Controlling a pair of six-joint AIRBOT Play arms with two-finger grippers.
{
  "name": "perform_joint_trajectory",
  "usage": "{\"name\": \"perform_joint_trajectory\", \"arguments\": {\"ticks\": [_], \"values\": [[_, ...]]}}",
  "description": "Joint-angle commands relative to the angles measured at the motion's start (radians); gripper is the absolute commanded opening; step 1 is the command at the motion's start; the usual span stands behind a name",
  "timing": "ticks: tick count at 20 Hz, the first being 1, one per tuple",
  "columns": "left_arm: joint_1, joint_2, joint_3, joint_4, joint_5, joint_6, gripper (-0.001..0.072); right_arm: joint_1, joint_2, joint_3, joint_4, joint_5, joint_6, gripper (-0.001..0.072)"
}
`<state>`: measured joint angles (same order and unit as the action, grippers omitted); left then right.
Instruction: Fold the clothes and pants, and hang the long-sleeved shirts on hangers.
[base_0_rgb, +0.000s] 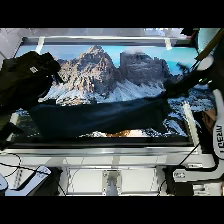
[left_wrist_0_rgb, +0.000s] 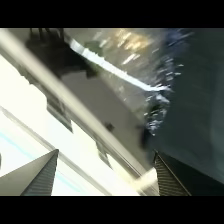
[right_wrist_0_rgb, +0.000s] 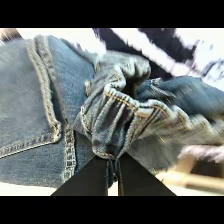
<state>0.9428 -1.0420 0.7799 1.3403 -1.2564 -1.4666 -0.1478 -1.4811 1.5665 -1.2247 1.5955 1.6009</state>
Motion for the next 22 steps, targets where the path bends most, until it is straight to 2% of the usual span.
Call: {"name": "perform_joint_trajectory", "arguments": {"ticks": [1,2,5,7,9,12,15,17,19,22], "values": [[0.084,0.001,-0.185,-0.134,0.123,-0.029,0.0651,-0.027,0.056,0.258,-0.061,0.002,-0.047,0.0051],[0.104,0.001,-0.229,-0.224,0.139,0.015,0.0650,-0.034,0.056,0.349,-0.060,0.003,-0.047,0.0051],[0.109,0.001,-0.349,-0.593,0.165,0.261,0.0651,-0.028,0.057,0.479,-0.056,0.051,-0.047,0.0051],[0.094,0.000,-0.409,-0.819,0.191,0.343,0.0651,-0.040,0.066,0.478,-0.113,0.060,-0.045,0.0051],[0.060,0.000,-0.450,-0.951,0.192,0.410,0.0651,-0.084,0.078,0.478,-0.124,0.056,-0.036,0.0050],[-0.066,0.000,-0.488,-1.003,0.299,0.428,0.0651,-0.140,0.084,0.472,-0.130,0.115,-0.024,0.0050],[-0.229,0.000,-0.498,-1.153,0.417,0.429,0.0651,-0.191,0.087,0.467,-0.274,0.129,-0.012,0.0051],[-0.302,0.000,-0.498,-1.273,0.460,0.494,0.0650,-0.254,0.093,0.467,-0.285,0.156,0.003,0.0051],[-0.360,0.000,-0.498,-1.289,0.515,0.507,0.0647,-0.285,0.093,0.465,-0.283,0.183,-0.044,0.0050],[-0.422,0.000,-0.498,-1.293,0.625,0.486,0.0645,-0.307,0.092,0.465,-0.290,0.150,-0.043,0.0051]]}}
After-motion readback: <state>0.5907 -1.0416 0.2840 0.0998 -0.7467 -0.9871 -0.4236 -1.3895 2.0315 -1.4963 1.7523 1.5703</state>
